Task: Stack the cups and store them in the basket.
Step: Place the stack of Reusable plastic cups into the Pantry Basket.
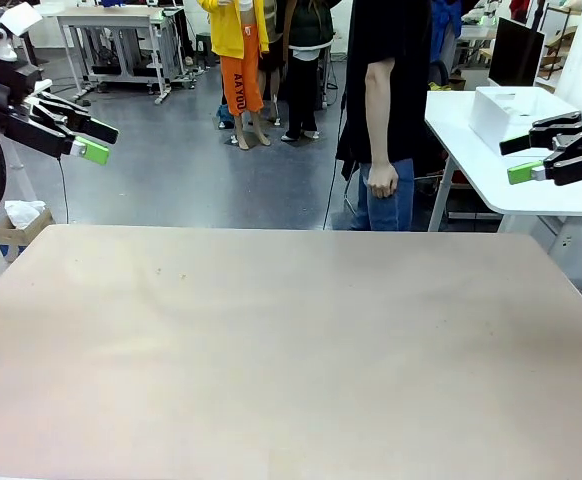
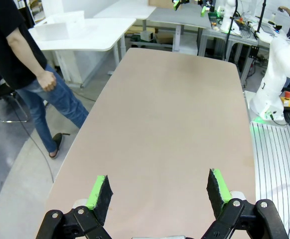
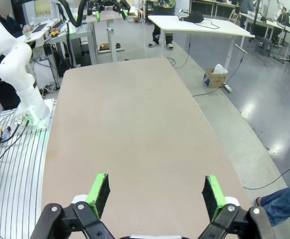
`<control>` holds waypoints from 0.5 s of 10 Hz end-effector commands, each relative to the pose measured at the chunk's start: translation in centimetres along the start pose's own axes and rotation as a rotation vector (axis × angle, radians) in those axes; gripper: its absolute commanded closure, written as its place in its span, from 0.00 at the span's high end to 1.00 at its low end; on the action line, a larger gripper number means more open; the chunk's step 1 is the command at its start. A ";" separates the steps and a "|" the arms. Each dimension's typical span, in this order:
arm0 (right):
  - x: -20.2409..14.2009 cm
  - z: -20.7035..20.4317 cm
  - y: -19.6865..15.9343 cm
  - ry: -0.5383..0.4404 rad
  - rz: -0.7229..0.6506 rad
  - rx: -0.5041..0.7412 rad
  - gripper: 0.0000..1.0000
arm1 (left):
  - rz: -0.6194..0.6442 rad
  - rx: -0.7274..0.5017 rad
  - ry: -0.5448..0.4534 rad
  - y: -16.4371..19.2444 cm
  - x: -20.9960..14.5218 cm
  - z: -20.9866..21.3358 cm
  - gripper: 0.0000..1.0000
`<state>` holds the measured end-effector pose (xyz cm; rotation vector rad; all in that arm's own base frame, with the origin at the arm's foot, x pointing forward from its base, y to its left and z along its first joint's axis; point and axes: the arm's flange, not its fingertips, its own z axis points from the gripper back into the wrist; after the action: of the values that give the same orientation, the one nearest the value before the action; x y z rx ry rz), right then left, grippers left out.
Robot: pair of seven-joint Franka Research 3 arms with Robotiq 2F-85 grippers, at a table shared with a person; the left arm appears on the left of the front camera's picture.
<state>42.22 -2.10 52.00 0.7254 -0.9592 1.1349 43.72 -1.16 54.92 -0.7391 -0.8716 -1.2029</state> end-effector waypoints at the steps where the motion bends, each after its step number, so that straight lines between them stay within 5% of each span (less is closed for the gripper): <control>1: 0.5 -0.1 0.0 -0.016 -0.011 -0.004 1.00 | 0.012 0.009 -0.004 0.0 0.3 0.0 1.00; 5: 0.5 -0.1 0.0 -0.016 -0.011 -0.004 1.00 | 0.012 0.009 -0.004 0.0 0.3 0.0 1.00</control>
<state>42.22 -2.09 52.00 0.7254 -0.9592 1.1349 43.72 -1.16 54.92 -0.7391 -0.8716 -1.2029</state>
